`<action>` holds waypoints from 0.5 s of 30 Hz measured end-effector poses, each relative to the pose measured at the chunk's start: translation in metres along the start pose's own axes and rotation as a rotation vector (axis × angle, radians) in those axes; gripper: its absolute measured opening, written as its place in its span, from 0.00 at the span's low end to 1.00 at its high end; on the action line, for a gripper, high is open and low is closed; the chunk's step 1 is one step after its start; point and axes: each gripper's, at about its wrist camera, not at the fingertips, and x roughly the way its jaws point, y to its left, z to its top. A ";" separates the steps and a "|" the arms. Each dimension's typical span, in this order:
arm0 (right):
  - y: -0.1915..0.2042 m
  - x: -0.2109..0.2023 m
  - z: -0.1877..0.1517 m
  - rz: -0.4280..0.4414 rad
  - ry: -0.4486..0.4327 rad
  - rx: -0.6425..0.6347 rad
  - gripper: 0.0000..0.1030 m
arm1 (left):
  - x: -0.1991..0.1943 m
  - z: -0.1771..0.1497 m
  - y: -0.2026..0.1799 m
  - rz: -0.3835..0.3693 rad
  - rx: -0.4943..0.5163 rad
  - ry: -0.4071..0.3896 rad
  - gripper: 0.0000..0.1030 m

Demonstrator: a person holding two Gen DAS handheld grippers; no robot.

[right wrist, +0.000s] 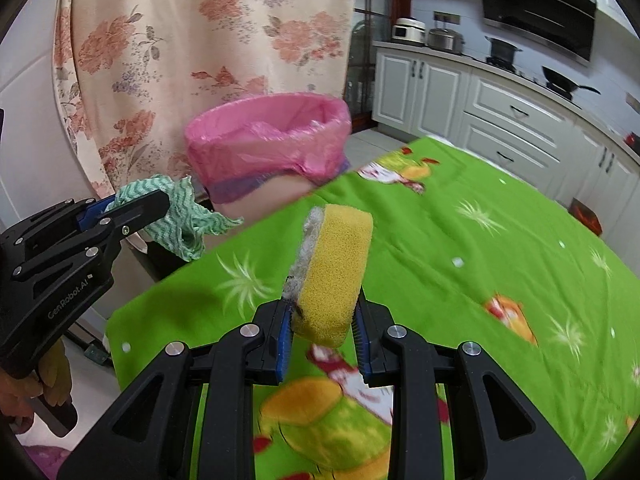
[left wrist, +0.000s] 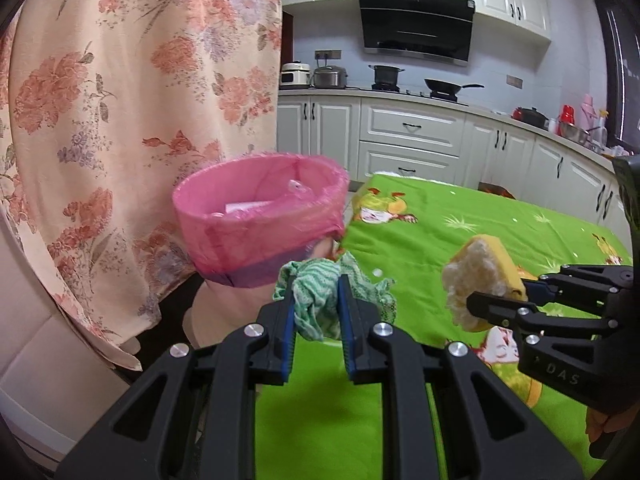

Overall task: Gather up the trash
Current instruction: 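Carry the sponge and cloth in both tools over the pink bin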

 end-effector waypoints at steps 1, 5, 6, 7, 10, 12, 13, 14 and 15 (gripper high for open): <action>0.002 0.003 0.006 0.007 -0.004 -0.005 0.25 | 0.001 0.002 0.003 0.004 -0.002 -0.003 0.18; 0.008 0.011 0.025 0.024 -0.020 -0.030 0.25 | 0.005 0.016 0.017 0.026 -0.024 -0.017 0.18; 0.009 0.014 0.032 0.030 -0.025 -0.037 0.25 | 0.007 0.021 0.023 0.035 -0.028 -0.024 0.18; 0.010 0.016 0.037 0.035 -0.028 -0.042 0.25 | 0.008 0.025 0.025 0.042 -0.029 -0.030 0.18; 0.014 0.022 0.050 0.047 -0.040 -0.059 0.25 | 0.011 0.038 0.038 0.066 -0.045 -0.052 0.18; 0.017 0.027 0.059 0.054 -0.049 -0.072 0.25 | 0.015 0.047 0.049 0.083 -0.060 -0.064 0.18; 0.018 0.029 0.064 0.058 -0.053 -0.077 0.25 | 0.016 0.050 0.053 0.088 -0.066 -0.067 0.18; 0.019 0.032 0.069 0.063 -0.056 -0.082 0.25 | 0.018 0.054 0.058 0.094 -0.073 -0.071 0.18; 0.020 0.034 0.073 0.068 -0.058 -0.085 0.25 | 0.019 0.058 0.062 0.100 -0.079 -0.076 0.18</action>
